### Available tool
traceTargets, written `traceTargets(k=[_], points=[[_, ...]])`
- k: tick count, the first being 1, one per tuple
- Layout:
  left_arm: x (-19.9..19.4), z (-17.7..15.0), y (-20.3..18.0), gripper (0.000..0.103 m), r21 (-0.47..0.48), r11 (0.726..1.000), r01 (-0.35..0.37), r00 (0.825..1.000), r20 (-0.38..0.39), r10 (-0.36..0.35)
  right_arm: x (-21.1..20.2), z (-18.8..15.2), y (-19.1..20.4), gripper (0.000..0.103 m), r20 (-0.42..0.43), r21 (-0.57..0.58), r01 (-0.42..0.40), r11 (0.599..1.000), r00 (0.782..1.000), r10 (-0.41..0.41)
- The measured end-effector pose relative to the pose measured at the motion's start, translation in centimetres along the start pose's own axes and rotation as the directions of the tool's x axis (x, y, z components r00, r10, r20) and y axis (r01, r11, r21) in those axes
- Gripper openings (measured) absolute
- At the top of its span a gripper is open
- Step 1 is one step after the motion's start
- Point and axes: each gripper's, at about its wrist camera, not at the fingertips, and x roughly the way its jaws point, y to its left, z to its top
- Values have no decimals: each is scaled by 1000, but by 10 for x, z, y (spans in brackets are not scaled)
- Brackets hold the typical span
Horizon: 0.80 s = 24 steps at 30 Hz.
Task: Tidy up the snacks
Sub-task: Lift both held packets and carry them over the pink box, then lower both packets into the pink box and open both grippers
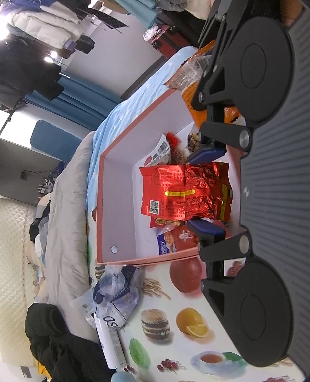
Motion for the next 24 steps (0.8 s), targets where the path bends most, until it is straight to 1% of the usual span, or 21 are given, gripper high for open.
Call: traceTargets(k=[7,11,15,17,19,20,21,22,23,24], points=[[50,26,9,57,14,1000,-11,999,-30,11,51,15,-7,53,-22,0,-41,999,999,41],[76,36,17,57,25,999,-28,998,-50,29,82,18,-10,53,-57,-3,-64,998,996,64],[92,42,23,57,23,999,-37,997,-62,38,107,19,-13,54,-89,23,-76,997,993,78],[97,42,26,57,15,999,-30,997,-70,31,116,18,-14,54,-106,28,-73,997,991,76],[99,42,27,59,15,999,-35,997,-72,36,123,19,-16,55,-121,42,-78,996,989,82],[99,43,27,61,17,999,-41,997,-72,42,125,19,-16,56,-129,47,-78,996,988,83],[99,43,27,67,19,999,-44,997,-70,45,127,18,-17,59,-136,54,-74,996,987,81],[97,43,27,72,20,999,-45,997,-66,46,128,19,-18,65,-141,58,-74,996,987,82],[95,42,26,72,23,999,-45,997,-60,46,129,19,-19,69,-146,63,-73,995,986,81],[92,42,26,72,27,999,-45,998,-51,47,128,19,-19,77,-149,68,-71,995,986,80]])
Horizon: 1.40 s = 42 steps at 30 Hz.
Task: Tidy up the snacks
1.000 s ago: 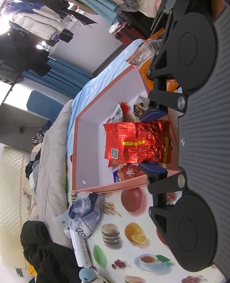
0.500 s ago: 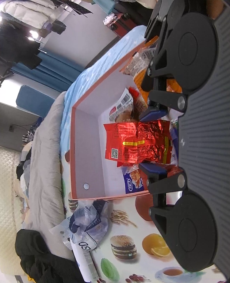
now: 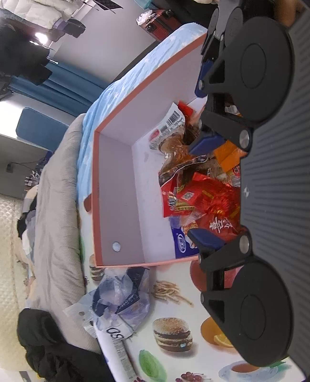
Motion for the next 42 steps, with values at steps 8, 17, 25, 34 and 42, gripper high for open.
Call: traceTargets(k=[8,17,25,34,42], points=[[-53,-2,-8,72,24,1000,4,998,68,-6,-33,2,3,82,55,24,4,1000,998,-6],[-139,-16,-14,72,22,999,26,985,169,-29,-103,-1,26,82,166,-1,-1,1000,986,1],[-203,-43,-17,73,27,999,39,975,217,-44,-163,-15,46,82,237,-24,-6,1000,971,12],[-250,-65,-20,73,50,998,28,967,251,-40,-211,-31,59,82,293,-44,9,999,956,4],[-272,-85,-22,73,50,998,27,969,246,-38,-232,-46,60,82,304,-30,31,999,952,-20]])
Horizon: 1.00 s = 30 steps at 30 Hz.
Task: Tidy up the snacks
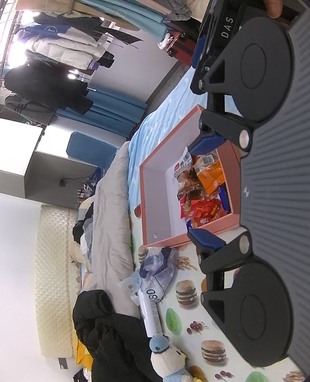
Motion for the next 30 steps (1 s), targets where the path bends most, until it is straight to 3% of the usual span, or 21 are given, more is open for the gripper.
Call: traceTargets(k=[12,30], points=[[-7,-27,-5,74,-2,1000,-20,999,-44,19,-15,-18,3,82,-32,-20,24,1000,999,-25],[-2,-25,-9,75,9,1000,-12,999,-52,12,-14,-24,4,82,-31,-14,36,999,999,-37]])
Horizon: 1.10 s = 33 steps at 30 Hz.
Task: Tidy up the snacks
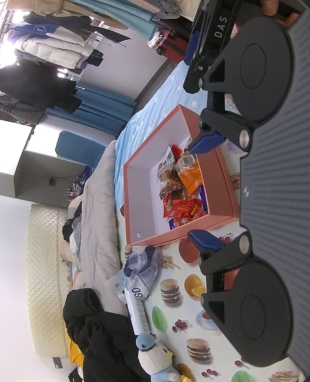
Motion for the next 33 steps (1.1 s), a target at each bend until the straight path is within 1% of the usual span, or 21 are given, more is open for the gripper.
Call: traceTargets(k=[14,16,17,18,19,26,30,33], points=[[0,1,-1,76,-3,1000,4,1000,3,-4,-2,0,1,82,4,1,5,1000,1000,-5],[0,1,0,89,-7,1000,12,1000,7,-12,-2,0,1,82,4,3,6,1000,1000,-6],[0,2,0,92,-8,1000,11,1000,11,-11,-2,0,1,82,4,2,7,1000,1000,-7],[0,2,0,97,-7,1000,4,1000,14,-4,-2,0,1,82,5,2,7,1000,1000,-7],[0,2,-1,99,-4,1000,-4,1000,15,4,-2,0,1,82,6,3,9,1000,1000,-9],[4,3,-2,101,-1,1000,-10,1000,-4,10,-3,2,1,82,10,5,11,1000,1000,-11],[3,5,0,101,-21,1000,10,1000,-13,-10,-2,3,1,82,11,5,10,1000,1000,-10],[2,6,-1,101,-17,1000,-8,1000,-10,8,-3,3,1,82,11,5,11,1000,1000,-11]])
